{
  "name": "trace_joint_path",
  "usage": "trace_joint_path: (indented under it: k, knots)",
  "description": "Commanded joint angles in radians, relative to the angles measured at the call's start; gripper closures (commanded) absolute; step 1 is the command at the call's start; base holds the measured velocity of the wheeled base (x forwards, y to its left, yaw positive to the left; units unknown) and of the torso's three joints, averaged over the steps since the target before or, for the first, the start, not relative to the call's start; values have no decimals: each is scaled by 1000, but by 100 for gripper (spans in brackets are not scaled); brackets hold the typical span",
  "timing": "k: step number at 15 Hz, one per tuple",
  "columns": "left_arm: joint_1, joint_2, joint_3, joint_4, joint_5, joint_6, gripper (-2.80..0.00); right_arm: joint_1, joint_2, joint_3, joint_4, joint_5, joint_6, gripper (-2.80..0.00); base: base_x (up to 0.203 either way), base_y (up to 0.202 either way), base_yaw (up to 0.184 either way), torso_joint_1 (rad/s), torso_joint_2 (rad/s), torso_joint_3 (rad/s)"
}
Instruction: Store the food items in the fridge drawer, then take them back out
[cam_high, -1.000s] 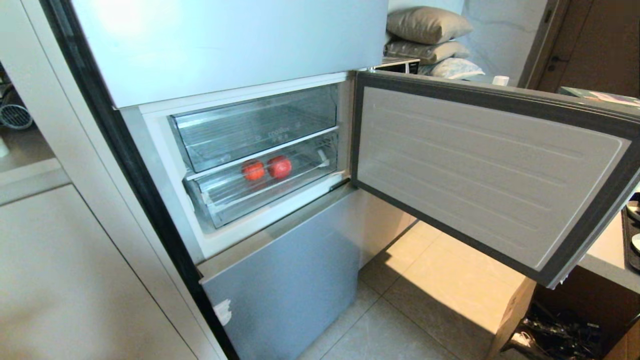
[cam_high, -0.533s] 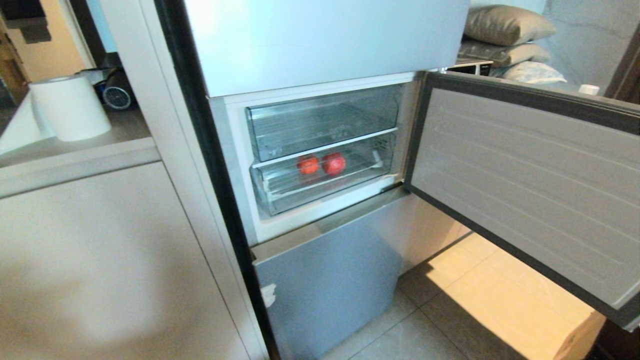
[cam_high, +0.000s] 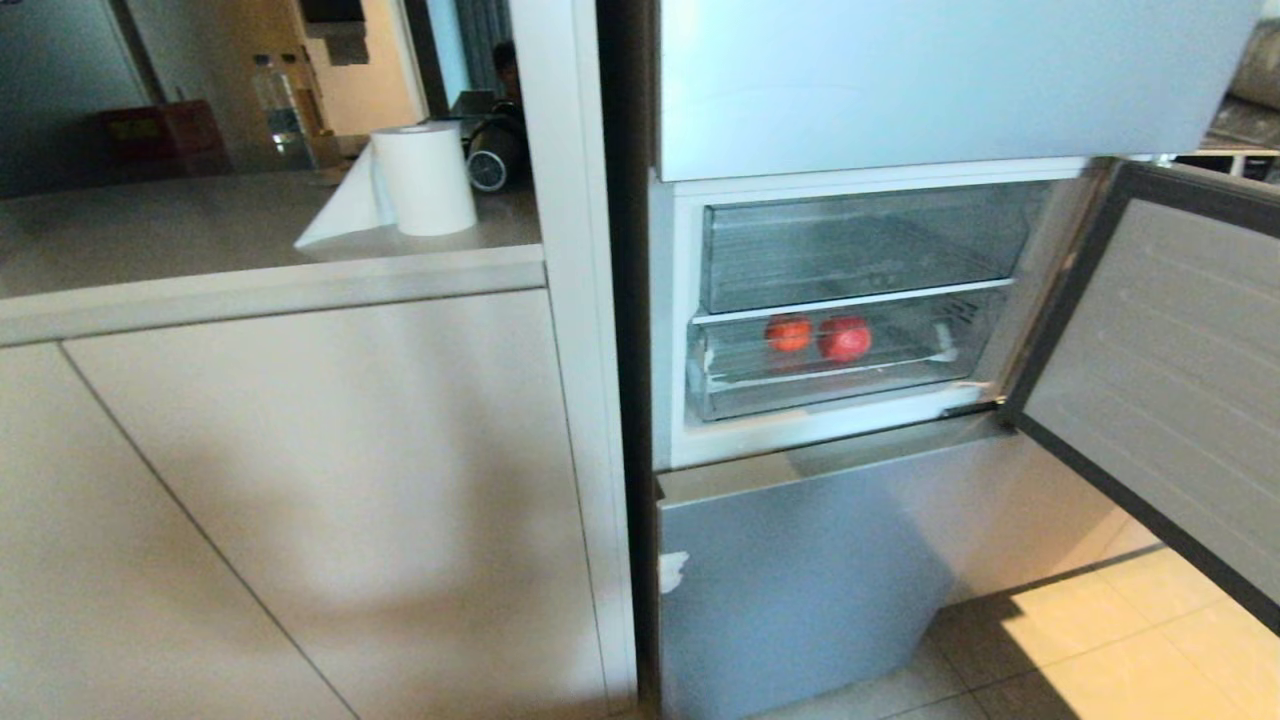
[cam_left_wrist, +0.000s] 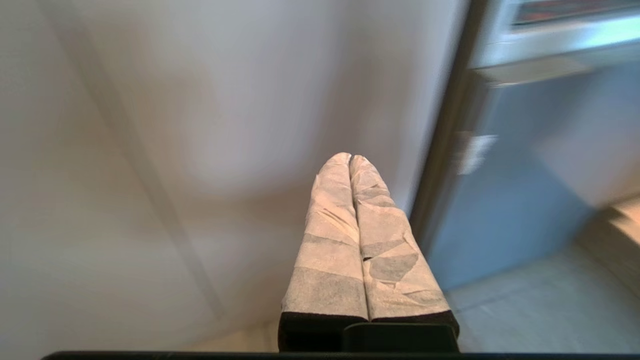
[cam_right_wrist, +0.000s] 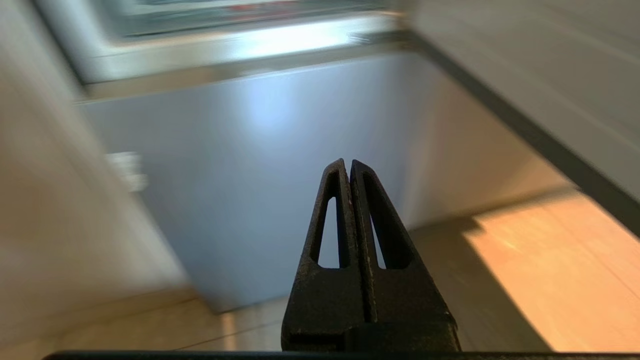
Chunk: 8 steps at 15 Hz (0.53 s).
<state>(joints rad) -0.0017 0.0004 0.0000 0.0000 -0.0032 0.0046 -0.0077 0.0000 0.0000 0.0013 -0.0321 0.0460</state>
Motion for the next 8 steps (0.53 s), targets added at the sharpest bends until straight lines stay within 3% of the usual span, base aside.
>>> trace_joint_path:
  k: [1, 4, 8]
  knots:
    - [0, 0, 2, 0, 0, 0, 0, 0, 0, 0, 0, 0, 0, 0, 3, -7, 170, -2, 0, 2]
    - [0, 1, 2, 0, 0, 0, 0, 0, 0, 0, 0, 3, -14, 0, 1, -5, 121, 1, 1, 2]
    - [0, 0, 2, 0, 0, 0, 0, 0, 41, -74, 8, 9, -52, 0, 0, 0, 0, 0, 0, 0]
